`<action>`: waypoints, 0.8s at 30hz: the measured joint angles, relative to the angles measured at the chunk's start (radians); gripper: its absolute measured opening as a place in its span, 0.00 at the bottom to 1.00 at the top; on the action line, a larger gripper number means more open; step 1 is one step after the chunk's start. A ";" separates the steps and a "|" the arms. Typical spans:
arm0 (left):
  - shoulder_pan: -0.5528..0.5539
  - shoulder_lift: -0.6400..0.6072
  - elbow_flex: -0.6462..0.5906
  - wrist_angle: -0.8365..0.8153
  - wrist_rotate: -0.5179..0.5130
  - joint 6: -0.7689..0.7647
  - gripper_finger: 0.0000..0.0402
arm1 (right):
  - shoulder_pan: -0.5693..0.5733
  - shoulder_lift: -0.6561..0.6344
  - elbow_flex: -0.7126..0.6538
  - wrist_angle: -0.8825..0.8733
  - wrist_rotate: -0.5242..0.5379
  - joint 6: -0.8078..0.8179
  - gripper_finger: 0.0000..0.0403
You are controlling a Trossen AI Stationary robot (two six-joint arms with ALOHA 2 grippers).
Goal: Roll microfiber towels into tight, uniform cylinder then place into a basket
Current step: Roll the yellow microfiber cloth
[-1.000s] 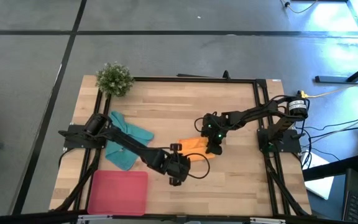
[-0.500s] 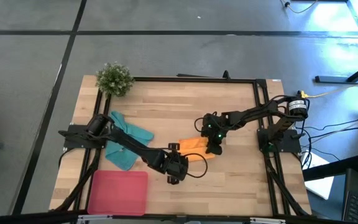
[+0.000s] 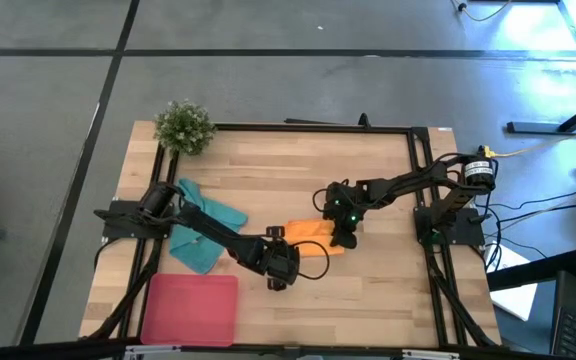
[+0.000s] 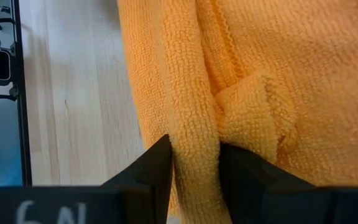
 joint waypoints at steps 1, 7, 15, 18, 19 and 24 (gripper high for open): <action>0.002 0.003 0.000 -0.002 0.006 -0.001 0.28 | 0.000 0.000 0.000 0.000 0.000 0.000 0.30; 0.008 0.007 0.000 -0.007 0.013 -0.016 0.07 | 0.000 0.000 0.000 0.000 0.000 0.025 0.30; 0.009 0.007 0.000 -0.010 0.028 -0.021 0.01 | 0.000 -0.027 0.000 -0.010 -0.006 0.016 0.30; 0.009 0.007 0.000 -0.012 0.034 -0.023 0.00 | 0.000 -0.069 0.000 -0.016 0.018 -0.005 0.30; 0.009 0.007 0.000 -0.012 0.037 -0.026 0.00 | 0.000 -0.084 0.000 -0.022 0.035 -0.005 0.30; 0.009 0.007 0.000 -0.013 0.040 -0.042 0.00 | 0.000 -0.156 0.000 -0.051 0.120 -0.007 0.30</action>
